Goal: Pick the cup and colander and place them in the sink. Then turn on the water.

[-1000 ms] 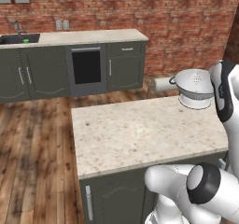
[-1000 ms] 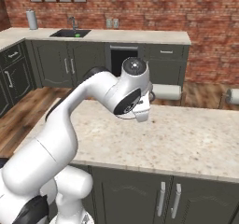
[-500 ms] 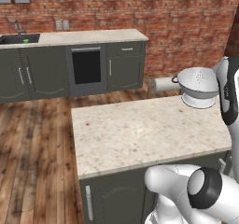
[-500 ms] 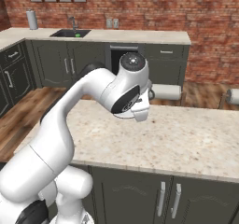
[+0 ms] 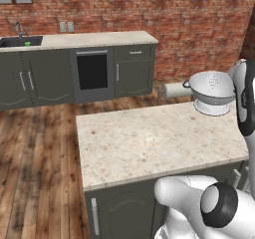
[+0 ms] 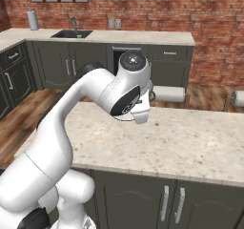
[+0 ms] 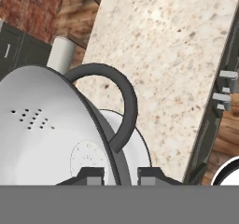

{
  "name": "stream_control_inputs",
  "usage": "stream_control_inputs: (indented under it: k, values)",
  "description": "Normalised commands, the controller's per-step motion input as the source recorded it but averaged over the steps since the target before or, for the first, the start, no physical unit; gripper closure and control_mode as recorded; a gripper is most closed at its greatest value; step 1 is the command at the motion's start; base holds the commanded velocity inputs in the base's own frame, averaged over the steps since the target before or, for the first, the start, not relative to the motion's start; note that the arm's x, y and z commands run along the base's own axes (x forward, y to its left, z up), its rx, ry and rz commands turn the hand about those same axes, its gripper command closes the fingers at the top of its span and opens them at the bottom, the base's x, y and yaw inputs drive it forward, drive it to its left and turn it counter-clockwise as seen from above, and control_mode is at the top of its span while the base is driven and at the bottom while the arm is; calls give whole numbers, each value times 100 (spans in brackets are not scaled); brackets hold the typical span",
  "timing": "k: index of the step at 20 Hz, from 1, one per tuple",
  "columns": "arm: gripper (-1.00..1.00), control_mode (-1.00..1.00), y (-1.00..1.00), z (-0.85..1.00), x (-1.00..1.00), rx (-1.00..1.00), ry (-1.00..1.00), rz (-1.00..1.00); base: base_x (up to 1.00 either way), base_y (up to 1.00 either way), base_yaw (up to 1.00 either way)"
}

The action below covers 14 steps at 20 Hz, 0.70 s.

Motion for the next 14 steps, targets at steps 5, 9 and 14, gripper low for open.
stream_control_inputs:
  k: [5, 9, 14]
  values:
    - [100, 100, 2, 2, -7, 0, 0, 0, -10, 0, 0]
    - [100, 100, 0, 0, 0, 0, 0, 0, -42, 8, 0]
    - [100, 100, 0, 0, 0, 0, 0, 0, -47, 42, 0]
